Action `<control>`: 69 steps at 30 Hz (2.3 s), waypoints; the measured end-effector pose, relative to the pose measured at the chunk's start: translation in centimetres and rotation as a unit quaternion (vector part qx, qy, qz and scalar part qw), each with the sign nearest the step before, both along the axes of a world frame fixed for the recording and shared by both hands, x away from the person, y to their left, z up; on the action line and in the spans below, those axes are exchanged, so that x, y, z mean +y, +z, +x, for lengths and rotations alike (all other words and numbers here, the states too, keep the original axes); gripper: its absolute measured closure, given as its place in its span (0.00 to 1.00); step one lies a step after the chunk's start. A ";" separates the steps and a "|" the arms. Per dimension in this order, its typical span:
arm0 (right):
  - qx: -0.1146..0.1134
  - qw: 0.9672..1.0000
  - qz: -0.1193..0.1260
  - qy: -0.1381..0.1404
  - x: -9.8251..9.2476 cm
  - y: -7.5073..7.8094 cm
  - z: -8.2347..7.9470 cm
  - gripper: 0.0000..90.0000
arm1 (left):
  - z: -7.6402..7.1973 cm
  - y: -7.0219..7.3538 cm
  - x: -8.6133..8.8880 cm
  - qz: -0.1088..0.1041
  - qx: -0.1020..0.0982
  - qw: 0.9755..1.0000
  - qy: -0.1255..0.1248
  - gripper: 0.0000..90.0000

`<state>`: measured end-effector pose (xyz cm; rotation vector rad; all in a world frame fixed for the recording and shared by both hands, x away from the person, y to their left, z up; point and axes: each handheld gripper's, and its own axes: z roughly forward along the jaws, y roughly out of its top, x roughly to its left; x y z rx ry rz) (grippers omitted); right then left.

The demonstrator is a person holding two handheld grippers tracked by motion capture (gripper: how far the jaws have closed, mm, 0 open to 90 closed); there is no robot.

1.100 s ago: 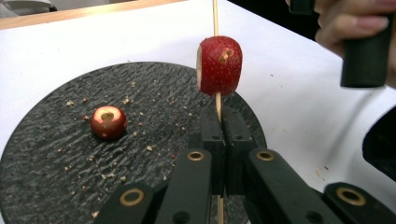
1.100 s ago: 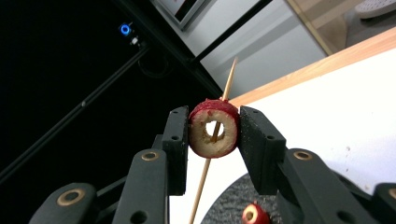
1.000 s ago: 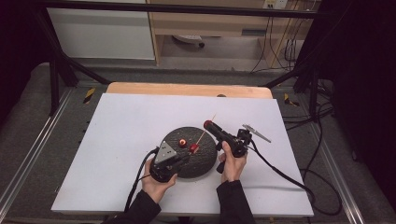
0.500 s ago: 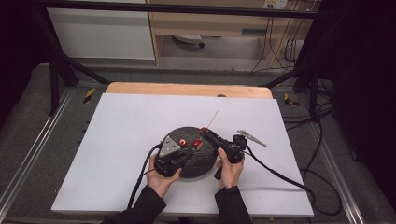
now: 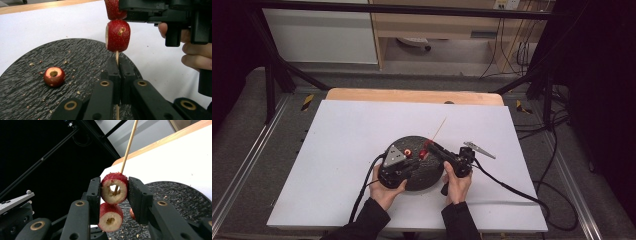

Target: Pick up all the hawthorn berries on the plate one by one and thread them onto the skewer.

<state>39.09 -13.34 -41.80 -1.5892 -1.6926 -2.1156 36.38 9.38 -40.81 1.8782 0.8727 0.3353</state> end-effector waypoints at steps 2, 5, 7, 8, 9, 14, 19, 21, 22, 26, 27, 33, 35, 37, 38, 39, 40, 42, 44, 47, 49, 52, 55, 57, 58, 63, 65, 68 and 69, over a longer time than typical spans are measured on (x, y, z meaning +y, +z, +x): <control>0.003 1.000 -0.001 0.006 -0.1 0.0 0.0 0.71 | -0.1 0.0 0.1 -0.002 -0.002 1.000 -0.003 0.98; -0.002 1.000 -0.002 0.011 -0.2 0.2 0.0 0.68 | -0.3 0.1 0.4 -0.003 -0.003 1.000 -0.004 0.98; -0.006 1.000 -0.003 0.011 -0.4 0.5 -0.1 0.66 | -0.4 0.2 0.7 0.002 -0.005 1.000 -0.008 0.98; -0.006 1.000 -0.006 0.012 -0.5 0.7 -0.1 0.64 | -0.4 0.1 0.9 0.003 -0.006 1.000 -0.010 0.98; -0.008 1.000 -0.010 0.011 -0.7 0.9 -0.1 0.62 | -0.5 0.1 1.2 0.003 -0.005 1.000 -0.010 0.98; -0.015 0.998 -0.052 0.015 -1.7 1.5 0.1 0.50 | -0.7 0.1 2.7 0.013 -0.003 1.000 -0.014 0.98; -0.002 0.992 -0.123 0.042 -2.3 1.4 0.3 0.33 | -1.1 -0.1 4.7 0.026 -0.001 0.999 -0.026 0.98; 0.001 0.987 -0.150 0.051 -2.5 1.3 0.5 0.28 | -1.4 -0.1 5.4 0.033 -0.003 0.999 -0.032 0.98; 0.002 0.986 -0.159 0.055 -2.6 1.2 0.6 0.25 | -1.5 -0.1 5.8 0.037 -0.001 0.999 -0.035 0.98; 0.009 0.978 -0.195 0.070 -2.8 1.2 0.8 0.17 | -1.9 -0.5 7.4 0.054 0.005 0.998 -0.037 0.98; 0.011 0.976 -0.203 0.073 -2.9 1.2 0.9 0.15 | -1.9 -0.6 7.8 0.056 0.008 0.998 -0.036 0.98; 0.020 0.959 -0.265 0.098 -2.6 1.4 1.4 0.07 | -2.3 -0.9 10.1 0.065 0.011 0.997 -0.027 0.98; 0.022 0.954 -0.278 0.108 -2.3 1.6 1.5 0.06 | -2.5 -0.9 10.8 0.063 0.013 0.998 -0.024 0.98; 0.025 0.950 -0.289 0.117 -2.0 1.9 1.7 0.04 | -2.7 -0.9 11.5 0.066 0.015 0.997 -0.021 0.98; 0.028 0.947 -0.295 0.121 -1.8 2.0 1.8 0.04 | -2.8 -0.9 11.9 0.065 0.015 0.998 -0.018 0.98; 0.030 0.945 -0.299 0.126 -1.6 2.2 1.9 0.04 | -2.8 -1.0 12.2 0.064 0.016 0.998 -0.015 0.98; 0.030 0.943 -0.306 0.130 -1.4 2.3 2.0 0.04 | -2.9 -1.0 12.6 0.066 0.016 0.998 -0.015 0.98; 0.029 0.936 -0.322 0.139 -0.9 2.6 2.2 0.04 | -3.0 -1.2 13.2 0.065 0.020 0.998 -0.010 0.98; 0.033 0.929 -0.337 0.151 -0.3 3.0 2.4 0.05 | -3.0 -1.3 13.9 0.066 0.022 0.998 -0.006 0.98; 0.039 0.921 -0.353 0.161 0.5 3.3 2.9 0.06 | -3.1 -1.6 14.6 0.065 0.027 0.997 -0.002 0.98; 0.038 0.915 -0.366 0.168 1.2 3.6 3.2 0.07 | -3.1 -1.7 15.0 0.066 0.032 0.997 -0.001 0.98; 0.043 0.907 -0.381 0.176 2.3 3.9 3.8 0.09 | -3.2 -1.9 15.4 0.067 0.033 0.997 0.001 0.98; 0.051 0.897 -0.399 0.184 3.3 4.0 4.5 0.10 | -3.3 -2.0 15.8 0.069 0.034 0.997 0.003 0.98; 0.053 0.891 -0.408 0.191 3.8 3.9 4.9 0.11 | -3.4 -2.0 16.0 0.065 0.034 0.997 0.005 0.98; 0.055 0.888 -0.413 0.192 4.1 3.9 5.1 0.11 | -3.5 -2.0 16.1 0.065 0.034 0.997 0.006 0.98; 0.063 0.871 -0.443 0.204 5.6 3.6 6.1 0.11 | -3.5 -2.1 16.2 0.071 0.033 0.997 0.008 0.98; 0.064 0.865 -0.450 0.215 6.3 3.4 6.4 0.11 | -3.5 -2.1 16.2 0.071 0.033 0.997 0.008 0.98; 0.062 0.853 -0.467 0.224 7.3 3.1 7.0 0.12 | -3.4 -2.2 16.3 0.073 0.035 0.997 0.010 0.98; 0.062 0.850 -0.471 0.227 7.6 3.0 7.2 0.12 | -3.4 -2.2 16.3 0.074 0.035 0.997 0.011 0.98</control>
